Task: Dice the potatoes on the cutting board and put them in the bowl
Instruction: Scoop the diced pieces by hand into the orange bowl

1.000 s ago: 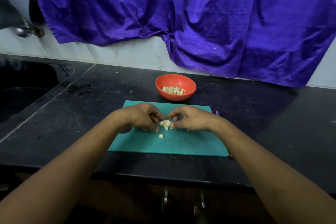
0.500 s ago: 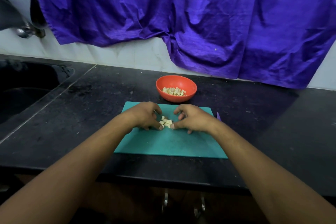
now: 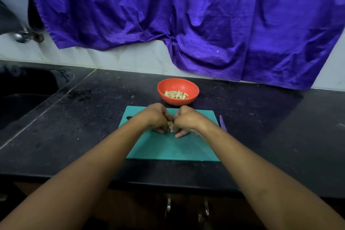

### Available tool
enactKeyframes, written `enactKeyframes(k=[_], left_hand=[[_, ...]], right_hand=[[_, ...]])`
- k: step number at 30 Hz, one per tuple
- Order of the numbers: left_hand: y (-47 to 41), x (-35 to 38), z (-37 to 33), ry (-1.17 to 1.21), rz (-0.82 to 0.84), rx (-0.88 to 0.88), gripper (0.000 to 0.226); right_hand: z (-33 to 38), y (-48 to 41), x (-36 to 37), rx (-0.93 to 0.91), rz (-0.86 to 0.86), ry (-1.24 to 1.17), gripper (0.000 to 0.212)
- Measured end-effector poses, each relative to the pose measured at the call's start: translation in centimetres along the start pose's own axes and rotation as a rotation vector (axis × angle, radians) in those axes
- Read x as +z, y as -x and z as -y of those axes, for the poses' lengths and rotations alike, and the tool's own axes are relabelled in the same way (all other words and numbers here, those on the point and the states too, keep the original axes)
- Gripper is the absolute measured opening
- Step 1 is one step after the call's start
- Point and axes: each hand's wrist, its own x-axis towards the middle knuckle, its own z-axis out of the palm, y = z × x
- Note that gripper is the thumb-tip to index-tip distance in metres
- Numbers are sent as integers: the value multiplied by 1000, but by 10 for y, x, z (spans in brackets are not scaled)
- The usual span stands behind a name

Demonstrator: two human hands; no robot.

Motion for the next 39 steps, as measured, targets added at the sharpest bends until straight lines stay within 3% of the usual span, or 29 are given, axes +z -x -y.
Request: enactKeyframes(k=[3,7,10,15,22,26,30,35,39], left_hand=[[4,1,3,184,8,-14,22],[8,0,-2,292,-12,16,20],[11,-6,-13,237,-13,57,18],[14,-15,-30,92,14,124,23],[17,-19,-40,-48,-56,232,34],[13,-19,-35,-118,-147,289,27],[11,-21,-29,-78,-118,343,15],[12,-23,-31,50,-45,386,16],[9,-30,-27,211,-23,387,20]], right_hand=[[-8,0,-5,18,31,-316,48],[-13,10,-9,50,105,-699,29],[-13,15,-7,89,165,-953,33],[-8,21,-3,132,101,-1242,38],[-3,25,1,148,135,-1358,38],[-4,25,4,172,154,-1417,42],[-8,23,5,183,164,-1438,44],[-7,23,3,152,158,-1455,38],[-10,18,-2,161,172,-1466,46]])
